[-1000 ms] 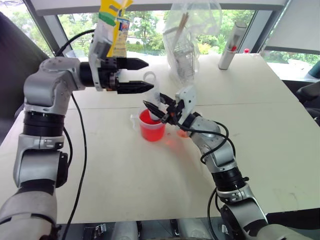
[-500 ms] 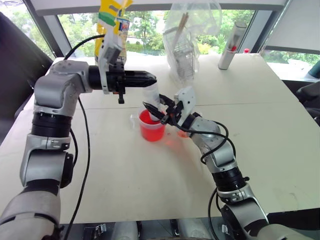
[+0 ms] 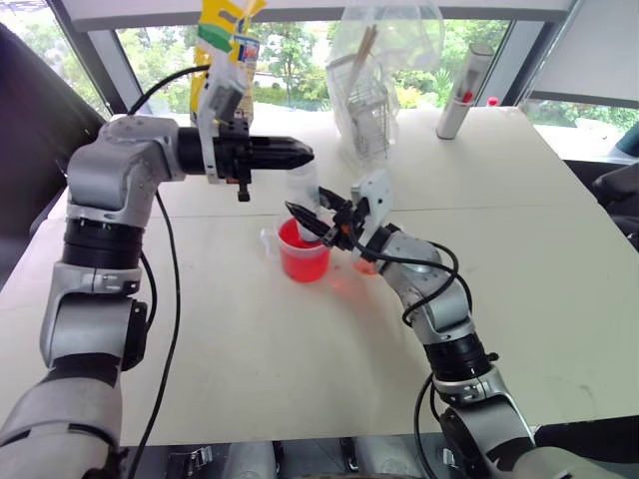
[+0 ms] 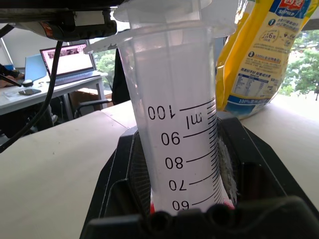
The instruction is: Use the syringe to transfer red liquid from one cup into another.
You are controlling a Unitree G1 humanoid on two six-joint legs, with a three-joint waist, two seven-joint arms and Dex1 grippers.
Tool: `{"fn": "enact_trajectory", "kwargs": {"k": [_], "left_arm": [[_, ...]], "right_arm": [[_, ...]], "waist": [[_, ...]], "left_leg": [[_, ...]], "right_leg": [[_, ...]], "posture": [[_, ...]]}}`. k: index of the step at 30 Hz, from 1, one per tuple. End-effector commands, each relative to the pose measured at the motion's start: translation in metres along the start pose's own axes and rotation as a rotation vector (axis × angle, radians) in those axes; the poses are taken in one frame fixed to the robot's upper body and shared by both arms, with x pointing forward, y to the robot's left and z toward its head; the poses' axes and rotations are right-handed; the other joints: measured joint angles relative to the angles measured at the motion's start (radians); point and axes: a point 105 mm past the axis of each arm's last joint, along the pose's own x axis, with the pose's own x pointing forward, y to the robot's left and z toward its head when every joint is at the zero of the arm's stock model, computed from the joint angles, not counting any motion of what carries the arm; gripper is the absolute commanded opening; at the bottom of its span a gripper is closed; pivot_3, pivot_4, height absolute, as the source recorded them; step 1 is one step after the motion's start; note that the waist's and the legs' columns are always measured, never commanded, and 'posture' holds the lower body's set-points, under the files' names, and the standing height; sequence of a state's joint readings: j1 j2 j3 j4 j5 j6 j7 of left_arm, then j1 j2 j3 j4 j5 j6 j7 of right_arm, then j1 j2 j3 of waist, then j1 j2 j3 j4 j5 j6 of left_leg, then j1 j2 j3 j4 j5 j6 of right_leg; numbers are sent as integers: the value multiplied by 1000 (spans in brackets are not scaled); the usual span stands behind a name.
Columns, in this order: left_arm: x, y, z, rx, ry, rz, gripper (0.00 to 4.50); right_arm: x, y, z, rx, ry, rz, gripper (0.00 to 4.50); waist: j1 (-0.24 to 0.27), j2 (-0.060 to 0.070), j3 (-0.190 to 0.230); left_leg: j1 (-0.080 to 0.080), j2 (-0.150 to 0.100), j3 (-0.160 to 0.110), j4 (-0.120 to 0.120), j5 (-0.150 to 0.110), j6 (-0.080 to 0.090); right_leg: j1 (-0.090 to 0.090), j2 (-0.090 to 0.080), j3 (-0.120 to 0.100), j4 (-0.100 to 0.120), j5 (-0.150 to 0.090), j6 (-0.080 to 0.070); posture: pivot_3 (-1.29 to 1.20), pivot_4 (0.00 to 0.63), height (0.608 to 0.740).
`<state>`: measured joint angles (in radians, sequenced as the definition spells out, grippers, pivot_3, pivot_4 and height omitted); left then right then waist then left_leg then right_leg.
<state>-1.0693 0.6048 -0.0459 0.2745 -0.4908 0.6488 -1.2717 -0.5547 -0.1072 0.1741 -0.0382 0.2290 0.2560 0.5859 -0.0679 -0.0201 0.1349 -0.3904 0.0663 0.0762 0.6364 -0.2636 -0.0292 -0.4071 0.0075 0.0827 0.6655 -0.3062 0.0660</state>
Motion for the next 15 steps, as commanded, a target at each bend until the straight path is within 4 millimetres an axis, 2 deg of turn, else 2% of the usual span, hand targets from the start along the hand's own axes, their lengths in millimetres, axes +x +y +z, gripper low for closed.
{"fn": "enact_trajectory", "kwargs": {"k": [1, 15], "left_arm": [[-7, 3, 38, 111, -77, 43, 62], [-9, 6, 46, 125, -94, 55, 62]], "right_arm": [[3, 12, 0, 28, -8, 53, 1449], [3, 14, -9, 44, 13, 52, 1449]], "waist": [[0, 0, 0], [0, 0, 0]], "left_leg": [[0, 0, 0, 0, 0, 0], [0, 0, 0, 0, 0, 0]], "right_leg": [[0, 0, 0, 0, 0, 0], [0, 0, 0, 0, 0, 0]], "posture": [[0, 150, 739], [0, 150, 739]]}}
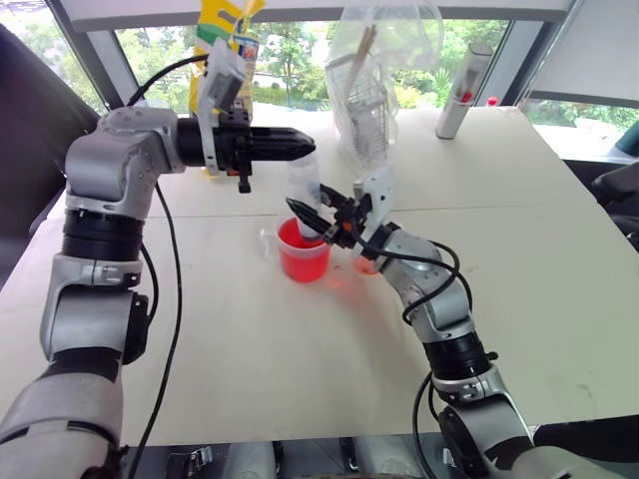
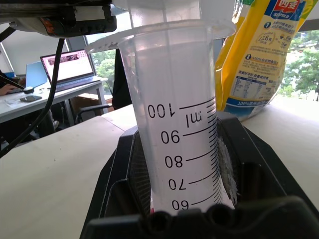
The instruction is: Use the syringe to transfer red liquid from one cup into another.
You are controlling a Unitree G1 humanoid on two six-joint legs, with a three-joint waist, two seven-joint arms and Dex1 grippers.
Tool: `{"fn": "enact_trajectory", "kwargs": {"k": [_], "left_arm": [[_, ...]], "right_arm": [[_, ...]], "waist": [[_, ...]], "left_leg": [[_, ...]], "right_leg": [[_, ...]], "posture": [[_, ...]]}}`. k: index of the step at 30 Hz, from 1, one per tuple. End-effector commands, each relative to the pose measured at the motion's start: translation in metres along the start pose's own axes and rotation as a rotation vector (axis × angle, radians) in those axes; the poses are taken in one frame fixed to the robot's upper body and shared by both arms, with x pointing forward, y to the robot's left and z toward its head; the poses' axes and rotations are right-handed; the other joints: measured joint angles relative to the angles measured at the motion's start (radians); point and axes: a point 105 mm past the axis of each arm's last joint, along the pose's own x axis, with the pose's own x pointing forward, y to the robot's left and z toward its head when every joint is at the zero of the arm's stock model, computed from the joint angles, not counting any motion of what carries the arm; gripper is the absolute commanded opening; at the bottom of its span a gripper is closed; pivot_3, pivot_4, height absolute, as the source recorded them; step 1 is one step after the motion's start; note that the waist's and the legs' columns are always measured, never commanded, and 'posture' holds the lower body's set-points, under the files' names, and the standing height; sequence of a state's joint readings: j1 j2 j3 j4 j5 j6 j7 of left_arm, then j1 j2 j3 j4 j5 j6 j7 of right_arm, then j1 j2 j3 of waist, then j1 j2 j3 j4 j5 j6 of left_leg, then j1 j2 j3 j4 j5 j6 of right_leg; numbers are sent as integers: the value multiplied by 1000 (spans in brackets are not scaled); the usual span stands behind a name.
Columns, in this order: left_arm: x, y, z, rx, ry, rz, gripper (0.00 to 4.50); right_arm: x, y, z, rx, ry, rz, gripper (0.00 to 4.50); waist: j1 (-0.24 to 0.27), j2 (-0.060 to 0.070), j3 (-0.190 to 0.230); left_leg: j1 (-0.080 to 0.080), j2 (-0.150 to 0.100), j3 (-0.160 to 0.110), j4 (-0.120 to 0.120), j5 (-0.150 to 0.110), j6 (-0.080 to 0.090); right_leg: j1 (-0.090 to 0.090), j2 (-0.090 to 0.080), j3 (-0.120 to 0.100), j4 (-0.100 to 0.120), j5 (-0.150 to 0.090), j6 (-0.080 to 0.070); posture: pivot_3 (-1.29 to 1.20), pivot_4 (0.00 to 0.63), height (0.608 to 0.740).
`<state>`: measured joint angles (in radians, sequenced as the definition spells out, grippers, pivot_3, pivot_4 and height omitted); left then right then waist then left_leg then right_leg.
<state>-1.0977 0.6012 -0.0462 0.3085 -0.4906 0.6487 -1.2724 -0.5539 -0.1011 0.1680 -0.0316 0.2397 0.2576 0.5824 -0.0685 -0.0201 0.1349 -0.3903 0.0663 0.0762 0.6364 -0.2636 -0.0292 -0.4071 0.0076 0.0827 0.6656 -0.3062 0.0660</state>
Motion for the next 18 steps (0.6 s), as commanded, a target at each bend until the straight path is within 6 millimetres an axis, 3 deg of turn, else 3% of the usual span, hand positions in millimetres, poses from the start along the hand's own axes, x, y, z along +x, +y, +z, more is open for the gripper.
{"fn": "enact_trajectory", "kwargs": {"k": [1, 18], "left_arm": [[-9, 3, 42, 129, -86, 51, 62], [-10, 6, 44, 139, -94, 65, 62]], "right_arm": [[3, 15, -9, 25, 20, 58, 1449], [4, 14, -10, 20, 25, 65, 1449]], "waist": [[0, 0, 0], [0, 0, 0]], "left_leg": [[0, 0, 0, 0, 0, 0], [0, 0, 0, 0, 0, 0]], "right_leg": [[0, 0, 0, 0, 0, 0], [0, 0, 0, 0, 0, 0]], "posture": [[0, 150, 739], [0, 150, 739]]}}
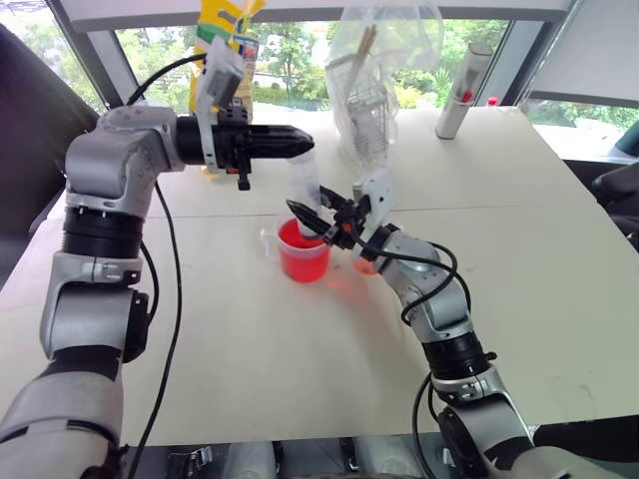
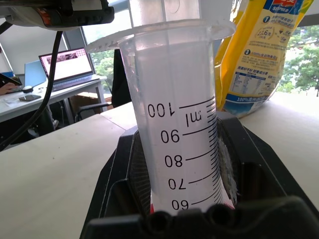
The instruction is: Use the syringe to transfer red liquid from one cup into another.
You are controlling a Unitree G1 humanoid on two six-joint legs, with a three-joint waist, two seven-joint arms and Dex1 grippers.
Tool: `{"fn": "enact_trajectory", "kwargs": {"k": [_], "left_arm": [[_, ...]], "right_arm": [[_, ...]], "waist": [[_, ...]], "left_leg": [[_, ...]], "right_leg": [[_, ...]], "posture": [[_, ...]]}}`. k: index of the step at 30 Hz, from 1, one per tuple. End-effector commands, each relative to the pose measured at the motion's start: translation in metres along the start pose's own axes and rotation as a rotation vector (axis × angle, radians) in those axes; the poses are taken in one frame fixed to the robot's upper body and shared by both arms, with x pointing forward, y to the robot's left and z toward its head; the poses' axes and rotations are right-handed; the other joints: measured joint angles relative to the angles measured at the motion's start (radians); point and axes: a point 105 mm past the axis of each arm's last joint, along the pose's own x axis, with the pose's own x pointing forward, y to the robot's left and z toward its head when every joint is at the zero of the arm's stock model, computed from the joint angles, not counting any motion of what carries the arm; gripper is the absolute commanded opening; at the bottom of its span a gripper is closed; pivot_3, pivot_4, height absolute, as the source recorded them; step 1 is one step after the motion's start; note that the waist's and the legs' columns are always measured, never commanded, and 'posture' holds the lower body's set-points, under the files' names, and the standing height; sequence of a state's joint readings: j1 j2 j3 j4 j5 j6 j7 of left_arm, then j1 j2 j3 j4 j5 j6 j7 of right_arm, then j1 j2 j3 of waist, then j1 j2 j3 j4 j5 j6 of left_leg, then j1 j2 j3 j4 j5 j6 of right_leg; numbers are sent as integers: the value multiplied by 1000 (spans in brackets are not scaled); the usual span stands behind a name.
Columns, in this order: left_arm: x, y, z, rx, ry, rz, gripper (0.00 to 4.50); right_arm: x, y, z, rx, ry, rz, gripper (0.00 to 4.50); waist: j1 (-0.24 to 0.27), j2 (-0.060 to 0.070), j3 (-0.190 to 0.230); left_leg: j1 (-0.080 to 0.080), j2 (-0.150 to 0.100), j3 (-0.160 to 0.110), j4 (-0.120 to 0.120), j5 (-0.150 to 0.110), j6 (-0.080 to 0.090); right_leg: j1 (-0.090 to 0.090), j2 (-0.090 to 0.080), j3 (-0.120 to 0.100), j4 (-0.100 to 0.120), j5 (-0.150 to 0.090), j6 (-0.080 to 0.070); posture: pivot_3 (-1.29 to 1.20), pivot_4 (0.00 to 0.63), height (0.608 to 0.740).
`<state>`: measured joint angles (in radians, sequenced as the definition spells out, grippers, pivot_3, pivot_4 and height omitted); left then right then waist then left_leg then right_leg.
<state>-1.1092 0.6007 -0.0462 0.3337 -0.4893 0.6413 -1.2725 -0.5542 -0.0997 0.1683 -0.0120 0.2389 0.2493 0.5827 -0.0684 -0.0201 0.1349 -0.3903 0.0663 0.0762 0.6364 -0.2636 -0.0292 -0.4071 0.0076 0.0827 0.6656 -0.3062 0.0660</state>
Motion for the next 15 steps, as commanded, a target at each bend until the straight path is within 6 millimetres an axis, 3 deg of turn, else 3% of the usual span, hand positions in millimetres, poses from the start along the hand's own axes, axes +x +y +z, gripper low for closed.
{"fn": "enact_trajectory", "kwargs": {"k": [1, 15], "left_arm": [[-9, 3, 43, 143, -90, 57, 62], [-9, 1, 40, 139, -89, 49, 62]], "right_arm": [[3, 15, -6, 12, 17, 69, 1449], [5, 16, 1, -8, 4, 84, 1449]], "waist": [[0, 0, 0], [0, 0, 0]], "left_leg": [[0, 0, 0, 0, 0, 0], [0, 0, 0, 0, 0, 0]], "right_leg": [[0, 0, 0, 0, 0, 0], [0, 0, 0, 0, 0, 0]], "posture": [[0, 150, 739], [0, 150, 739]]}}
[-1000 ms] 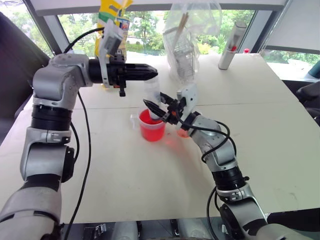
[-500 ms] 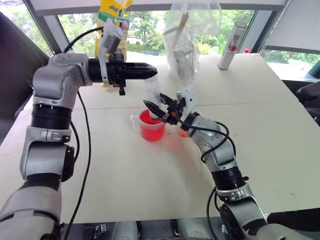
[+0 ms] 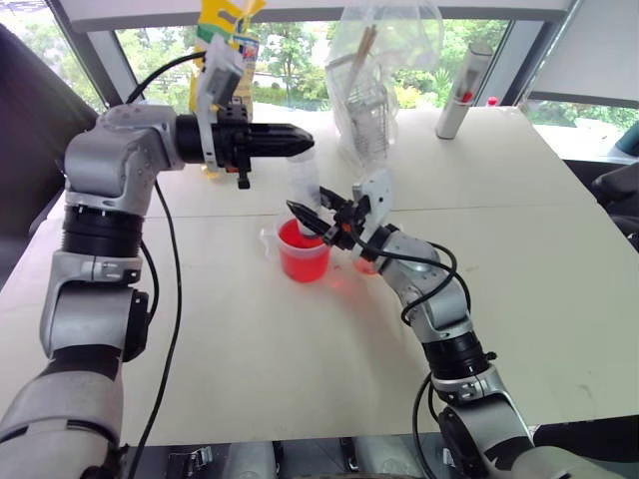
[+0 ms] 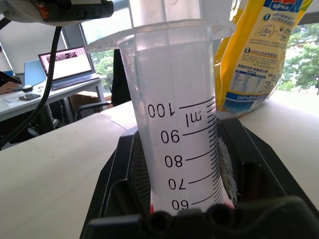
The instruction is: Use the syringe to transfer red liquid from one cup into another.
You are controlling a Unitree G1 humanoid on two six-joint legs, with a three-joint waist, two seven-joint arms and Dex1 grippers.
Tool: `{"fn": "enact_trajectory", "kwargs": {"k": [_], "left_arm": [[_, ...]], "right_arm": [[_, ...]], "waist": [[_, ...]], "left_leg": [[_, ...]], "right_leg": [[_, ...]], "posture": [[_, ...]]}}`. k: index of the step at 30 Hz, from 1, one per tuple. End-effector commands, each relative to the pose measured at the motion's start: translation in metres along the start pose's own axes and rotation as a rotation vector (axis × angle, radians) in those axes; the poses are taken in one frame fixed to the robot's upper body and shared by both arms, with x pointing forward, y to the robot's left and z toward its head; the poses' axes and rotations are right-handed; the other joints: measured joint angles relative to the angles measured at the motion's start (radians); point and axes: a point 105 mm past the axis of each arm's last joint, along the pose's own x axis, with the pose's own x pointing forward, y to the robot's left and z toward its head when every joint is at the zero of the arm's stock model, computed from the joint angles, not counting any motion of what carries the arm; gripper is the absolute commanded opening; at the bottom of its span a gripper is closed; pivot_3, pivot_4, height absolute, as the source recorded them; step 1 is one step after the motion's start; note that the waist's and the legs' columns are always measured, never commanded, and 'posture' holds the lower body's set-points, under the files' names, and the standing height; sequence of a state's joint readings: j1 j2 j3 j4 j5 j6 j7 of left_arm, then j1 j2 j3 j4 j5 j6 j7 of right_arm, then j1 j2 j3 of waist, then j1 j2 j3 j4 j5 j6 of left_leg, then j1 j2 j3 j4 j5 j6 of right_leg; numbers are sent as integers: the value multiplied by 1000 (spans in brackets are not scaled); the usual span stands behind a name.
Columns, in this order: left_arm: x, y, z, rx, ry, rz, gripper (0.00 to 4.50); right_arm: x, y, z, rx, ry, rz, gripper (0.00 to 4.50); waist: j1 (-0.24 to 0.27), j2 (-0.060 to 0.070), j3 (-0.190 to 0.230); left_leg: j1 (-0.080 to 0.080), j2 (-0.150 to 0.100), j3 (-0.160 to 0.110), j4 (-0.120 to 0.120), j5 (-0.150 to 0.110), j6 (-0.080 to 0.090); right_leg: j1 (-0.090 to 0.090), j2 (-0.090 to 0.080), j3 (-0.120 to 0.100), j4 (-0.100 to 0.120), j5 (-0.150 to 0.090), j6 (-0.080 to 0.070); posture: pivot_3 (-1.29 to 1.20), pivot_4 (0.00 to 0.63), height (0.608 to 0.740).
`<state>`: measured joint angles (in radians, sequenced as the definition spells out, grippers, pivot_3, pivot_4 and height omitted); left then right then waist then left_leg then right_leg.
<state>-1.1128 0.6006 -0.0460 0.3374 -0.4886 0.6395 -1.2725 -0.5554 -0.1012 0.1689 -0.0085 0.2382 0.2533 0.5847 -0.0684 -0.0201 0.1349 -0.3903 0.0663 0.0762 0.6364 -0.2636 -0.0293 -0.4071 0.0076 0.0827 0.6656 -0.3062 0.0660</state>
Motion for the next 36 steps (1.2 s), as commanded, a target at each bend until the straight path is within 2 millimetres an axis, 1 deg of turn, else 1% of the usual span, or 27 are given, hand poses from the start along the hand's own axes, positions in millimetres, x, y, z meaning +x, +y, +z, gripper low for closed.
{"fn": "enact_trajectory", "kwargs": {"k": [1, 7, 13, 15, 16, 18, 19, 20, 21, 22, 23, 30, 33, 36], "left_arm": [[-9, 1, 39, 136, -88, 47, 62], [-9, -1, 37, 130, -87, 39, 62], [-9, -2, 34, 122, -82, 31, 62], [-9, -2, 33, 118, -81, 28, 917], [-9, -3, 33, 116, -80, 28, 1270], [-10, -2, 31, 114, -78, 30, 2234], [-10, -2, 30, 113, -76, 32, 2808], [-10, -2, 29, 113, -73, 36, 3238], [-12, -2, 28, 112, -70, 39, 3807], [-12, -1, 27, 111, -68, 41, 4259], [-14, -1, 27, 110, -67, 48, 4393], [-28, 4, 32, 96, -92, 96, 4393], [-41, 6, 33, 80, -100, 128, 4393], [-54, 8, 31, 64, -97, 165, 4393]], "right_arm": [[6, 15, 5, -14, -9, 80, 1449], [7, 10, 17, -37, -39, 72, 1449], [9, 10, 25, -50, -57, 77, 1449], [10, 10, 27, -52, -62, 78, 1449], [10, 10, 29, -55, -67, 79, 1449], [11, 11, 32, -61, -75, 82, 1449], [11, 11, 34, -65, -80, 84, 1449], [11, 11, 36, -68, -84, 87, 1449], [12, 12, 39, -72, -92, 89, 1449], [12, 12, 41, -74, -97, 91, 1449], [12, 12, 44, -77, -102, 91, 1449], [12, 8, 49, -87, -112, 79, 1449], [10, 4, 51, -93, -112, 68, 1449], [8, -1, 53, -95, -114, 48, 1449]], "waist": [[0, 0, 0], [0, 0, 0], [1, 0, 0], [-1, 0, 0], [-1, 0, 0], [0, 0, 0], [0, 0, 0], [0, 0, 0], [0, 0, 0], [0, 0, 0], [0, 0, 0], [0, 0, 0], [-1, 0, 0], [-3, 0, 0]], "left_leg": [[0, 0, 0, 0, 0, 0], [0, 0, 0, 0, 0, 0], [0, 0, 0, 0, 0, 0], [0, 0, 0, 0, 0, 0], [0, 0, 0, 0, 0, 0], [0, 0, 0, 0, 0, 0], [0, 0, 0, 0, 0, 0], [0, 0, 0, 0, 0, 0], [0, 0, 0, 0, 0, 0], [0, 0, 0, 0, 0, 0], [0, 0, 0, 0, 0, 0], [0, 0, 0, 0, 0, 0], [0, 0, 0, 0, 0, 0], [0, 0, 0, 0, 0, 0]], "right_leg": [[0, 0, 0, 0, 0, 0], [0, 0, 0, 0, 0, 0], [0, 0, 0, 0, 0, 0], [0, 0, 0, 0, 0, 0], [0, 0, 0, 0, 0, 0], [0, 0, 0, 0, 0, 0], [0, 0, 0, 0, 0, 0], [0, 0, 0, 0, 0, 0], [0, 0, 0, 0, 0, 0], [0, 0, 0, 0, 0, 0], [0, 0, 0, 0, 0, 0], [0, 0, 0, 0, 0, 0], [0, 0, 0, 0, 0, 0], [0, 0, 0, 0, 0, 0]], "posture": [[0, 150, 739], [0, 150, 739], [0, 150, 739], [0, 150, 739], [0, 150, 739], [0, 150, 739], [0, 150, 739], [0, 150, 739], [0, 150, 739], [0, 150, 739], [0, 150, 739], [0, 150, 739], [0, 150, 739], [0, 150, 739]]}}
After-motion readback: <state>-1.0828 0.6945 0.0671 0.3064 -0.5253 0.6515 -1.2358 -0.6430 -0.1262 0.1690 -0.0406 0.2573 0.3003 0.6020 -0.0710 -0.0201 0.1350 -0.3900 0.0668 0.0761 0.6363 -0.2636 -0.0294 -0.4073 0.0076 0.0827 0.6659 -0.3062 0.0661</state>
